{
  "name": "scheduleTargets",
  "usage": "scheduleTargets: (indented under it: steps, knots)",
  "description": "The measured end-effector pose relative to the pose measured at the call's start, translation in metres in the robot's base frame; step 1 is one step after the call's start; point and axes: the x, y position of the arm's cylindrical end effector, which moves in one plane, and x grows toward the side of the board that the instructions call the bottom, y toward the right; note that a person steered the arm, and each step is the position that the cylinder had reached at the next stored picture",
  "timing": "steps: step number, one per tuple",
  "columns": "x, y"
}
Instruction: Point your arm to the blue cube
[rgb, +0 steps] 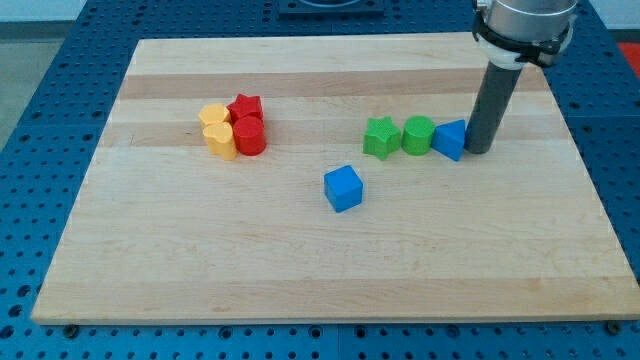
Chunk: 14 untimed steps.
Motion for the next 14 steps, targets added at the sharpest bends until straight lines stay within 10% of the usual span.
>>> scheduleTargets:
  steps: [4, 7, 14]
  knots:
    - [0.046, 0.012]
    - [0.128, -0.098]
    - [0.071, -0.254]
